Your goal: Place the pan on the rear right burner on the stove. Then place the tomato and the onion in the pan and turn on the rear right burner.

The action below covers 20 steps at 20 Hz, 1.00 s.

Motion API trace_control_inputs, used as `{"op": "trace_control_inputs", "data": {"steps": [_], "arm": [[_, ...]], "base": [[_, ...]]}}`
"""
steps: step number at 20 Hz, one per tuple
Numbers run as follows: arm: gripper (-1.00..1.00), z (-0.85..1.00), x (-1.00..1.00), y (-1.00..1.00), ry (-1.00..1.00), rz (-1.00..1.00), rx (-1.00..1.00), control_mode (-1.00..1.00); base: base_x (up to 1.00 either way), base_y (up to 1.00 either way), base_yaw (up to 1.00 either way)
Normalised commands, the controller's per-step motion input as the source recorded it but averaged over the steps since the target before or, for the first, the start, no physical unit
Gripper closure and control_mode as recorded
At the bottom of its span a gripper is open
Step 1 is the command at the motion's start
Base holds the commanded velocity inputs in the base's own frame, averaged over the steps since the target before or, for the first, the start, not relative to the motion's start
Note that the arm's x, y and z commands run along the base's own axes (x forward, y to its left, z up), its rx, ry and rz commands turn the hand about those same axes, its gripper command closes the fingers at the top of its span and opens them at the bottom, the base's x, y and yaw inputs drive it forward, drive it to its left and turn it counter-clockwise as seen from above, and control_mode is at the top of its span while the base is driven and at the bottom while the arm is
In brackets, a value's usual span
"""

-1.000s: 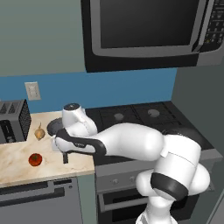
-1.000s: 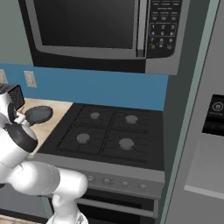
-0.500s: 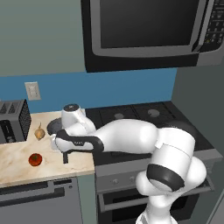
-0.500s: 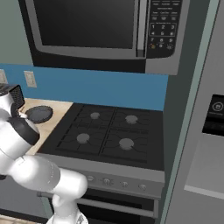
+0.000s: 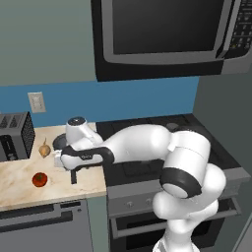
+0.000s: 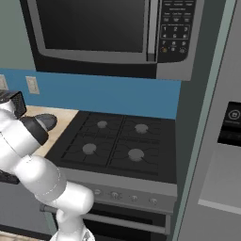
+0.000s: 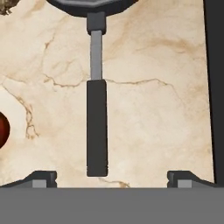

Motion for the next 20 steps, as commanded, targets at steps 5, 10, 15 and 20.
{"op": "trace_control_inputs", "data": {"steps": [5, 10, 15, 20], "arm": [[-1.0, -0.13, 0.12, 0.08, 0.0, -0.02, -0.01, -1.0], [-1.0, -0.15, 0.11, 0.03, 0.0, -0.03, -0.01, -1.0], [-1.0, -0.19, 0.11, 0.02, 0.0, -0.03, -0.01, -1.0], [-1.0, -0.19, 0.15, 0.07, 0.0, -0.01, 0.0, -1.0]], "base": [[0.0, 0.0, 0.0], [0.0, 0.0, 0.0], [0.0, 0.0, 0.0], [0.0, 0.0, 0.0]]}}
